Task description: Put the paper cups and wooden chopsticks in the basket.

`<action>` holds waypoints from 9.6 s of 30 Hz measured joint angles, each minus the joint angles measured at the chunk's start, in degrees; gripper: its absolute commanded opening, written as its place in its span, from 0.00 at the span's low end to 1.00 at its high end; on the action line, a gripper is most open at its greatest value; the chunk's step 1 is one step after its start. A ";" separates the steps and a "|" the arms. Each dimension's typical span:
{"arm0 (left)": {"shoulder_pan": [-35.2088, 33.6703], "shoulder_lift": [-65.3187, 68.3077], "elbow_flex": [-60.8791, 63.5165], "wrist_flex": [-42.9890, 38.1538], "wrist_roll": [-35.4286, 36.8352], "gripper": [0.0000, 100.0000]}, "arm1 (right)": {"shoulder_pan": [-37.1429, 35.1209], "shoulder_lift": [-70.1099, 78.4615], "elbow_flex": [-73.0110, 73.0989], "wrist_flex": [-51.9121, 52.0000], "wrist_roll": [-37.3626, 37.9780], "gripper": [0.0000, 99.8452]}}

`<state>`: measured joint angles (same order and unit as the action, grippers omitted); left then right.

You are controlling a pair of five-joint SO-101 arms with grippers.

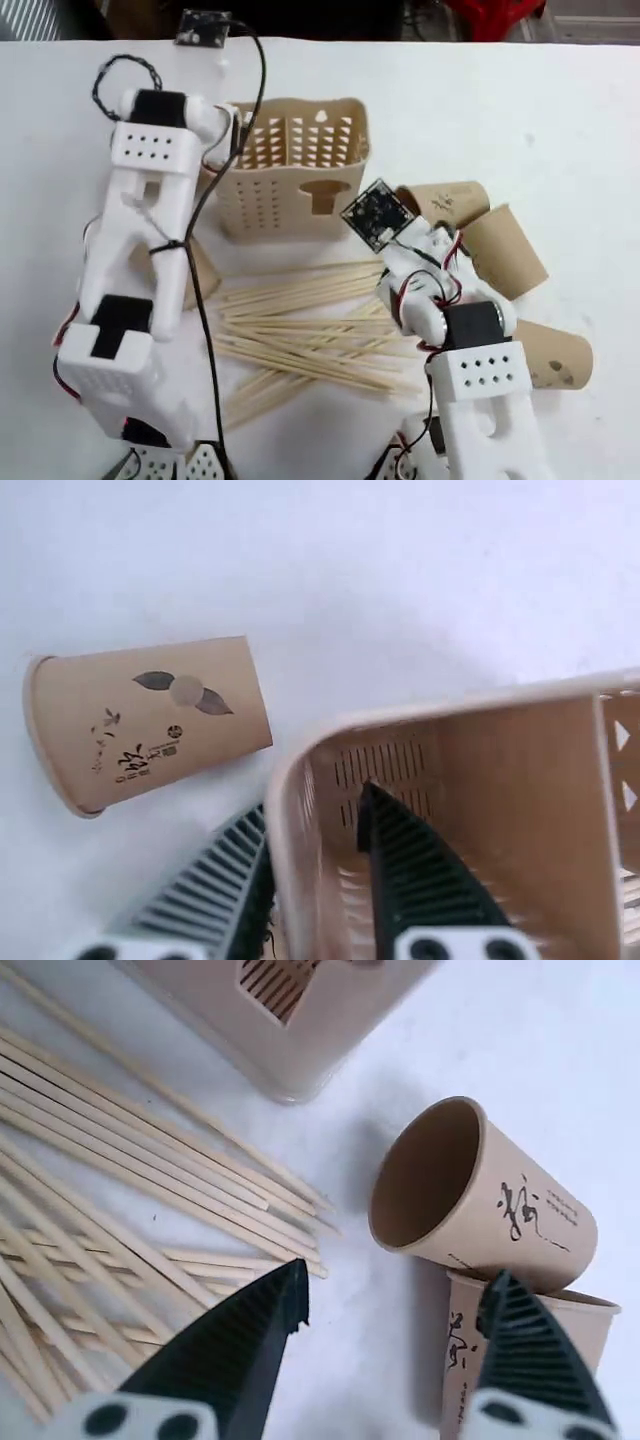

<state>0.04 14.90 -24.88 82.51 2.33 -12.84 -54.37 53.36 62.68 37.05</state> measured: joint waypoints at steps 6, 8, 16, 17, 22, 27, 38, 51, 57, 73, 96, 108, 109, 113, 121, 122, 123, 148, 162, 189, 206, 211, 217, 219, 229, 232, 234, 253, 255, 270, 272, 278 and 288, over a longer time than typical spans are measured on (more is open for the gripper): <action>0.09 0.00 -16.09 9.67 -0.35 0.13 | -0.35 0.00 0.35 0.00 0.88 0.16; 0.09 0.00 -21.63 12.31 -2.55 0.12 | -0.26 0.00 0.35 0.00 0.88 0.16; -6.24 -0.18 -36.48 19.78 -7.82 0.12 | -0.26 0.00 0.35 1.32 1.23 0.16; -7.56 -0.09 -36.66 19.78 -8.18 0.12 | -0.35 0.00 0.35 1.67 1.23 0.16; -13.10 -2.99 -33.67 19.96 -10.81 0.12 | -0.26 0.00 0.35 3.08 1.23 0.16; -18.37 -18.46 -18.29 19.96 -10.81 0.12 | 2.11 0.00 0.35 4.92 1.23 0.16; -22.24 -45.10 42.73 -0.53 -11.08 0.21 | 21.10 0.00 -11.25 18.73 13.19 0.16; -22.15 -48.35 70.33 -22.42 -9.05 0.21 | 33.93 -0.35 -12.57 33.23 33.05 0.29; -22.15 -48.35 70.59 -23.38 -9.05 0.21 | 34.55 -2.99 -1.32 25.49 33.23 0.28; -22.15 -48.35 70.95 -23.38 -8.62 0.21 | 42.46 -2.99 11.25 5.89 33.23 0.27; -22.15 -48.35 74.20 -28.04 -4.92 0.21 | 52.48 -2.99 2.02 2.02 28.31 0.02; -21.89 -49.49 80.79 -38.24 -4.31 0.21 | 24.62 -2.99 -37.89 16.35 -11.34 0.02; -21.89 -49.58 81.32 -39.03 -4.31 0.21 | 21.10 -3.08 -40.35 15.56 -14.68 0.02; -21.89 -49.58 82.11 -40.53 -4.22 0.21 | 9.85 1.93 -45.45 7.21 -27.25 0.02; -21.89 -49.58 82.20 -40.70 -4.13 0.21 | -1.14 20.22 -45.80 -11.08 -41.05 0.02; -21.89 -49.58 82.20 -40.79 -4.13 0.21 | -1.58 22.07 -45.80 -12.48 -42.37 0.02; -21.80 -49.58 82.20 -40.79 -4.13 0.21 | -1.67 23.65 -45.80 -13.71 -43.52 0.02; -19.96 -49.58 82.20 -41.32 -4.13 0.21 | -2.11 33.41 -45.71 -7.65 -48.26 0.12; -19.96 -49.58 82.20 -41.32 -4.13 0.21 | -0.70 28.66 -45.71 6.77 -40.88 0.32; -19.96 -50.37 82.99 -41.32 -4.13 0.21 | 7.30 20.84 -13.63 -3.34 -7.12 0.24; -19.96 -50.37 82.99 -41.32 -4.13 0.21 | 5.98 20.84 -2.55 -21.54 -5.98 0.24; -19.96 -50.37 82.99 -41.32 -4.13 0.21 | 6.07 20.84 -2.55 -22.86 -5.98 0.24; -19.96 -50.37 82.99 -41.32 -4.13 0.21 | 5.98 26.55 -3.52 -24.44 -6.07 0.24; -19.96 -50.37 82.99 -41.32 -4.13 0.21 | 6.86 30.59 -5.36 -24.62 -6.95 0.24; -19.96 -50.37 83.08 -41.32 -4.13 0.21 | 9.58 44.48 -15.47 -24.88 -7.65 0.24; -19.96 -50.37 83.08 -41.32 -4.13 0.21 | 10.02 48.00 -18.29 -25.49 -7.56 0.20; -19.96 -50.37 83.08 -41.32 -4.13 0.21 | 10.55 50.02 -20.13 -25.58 -7.65 0.12; -19.96 -50.55 83.16 -41.32 -4.13 0.21 | 16.26 46.33 -33.49 -9.93 -16.35 0.02; -19.96 -50.55 83.16 -41.32 -4.13 0.21 | 15.91 44.57 -35.78 -5.89 -17.23 0.02; -19.96 -50.55 83.16 -41.32 -4.13 0.21 | 15.56 29.27 -62.51 14.33 -25.67 0.02; -19.96 -50.55 83.16 -41.32 -4.13 0.21 | 12.57 27.25 -66.37 14.68 -27.69 0.02; -19.96 -50.55 83.16 -41.32 -4.13 0.21 | -1.05 24.97 -70.51 14.68 -29.63 0.02; -19.96 -50.55 83.16 -41.32 -4.13 0.21 | -7.74 35.87 -70.51 14.68 -29.80 0.02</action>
<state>-19.91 -35.65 58.29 41.19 -1.80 -20.57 -18.51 -17.14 77.36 7.25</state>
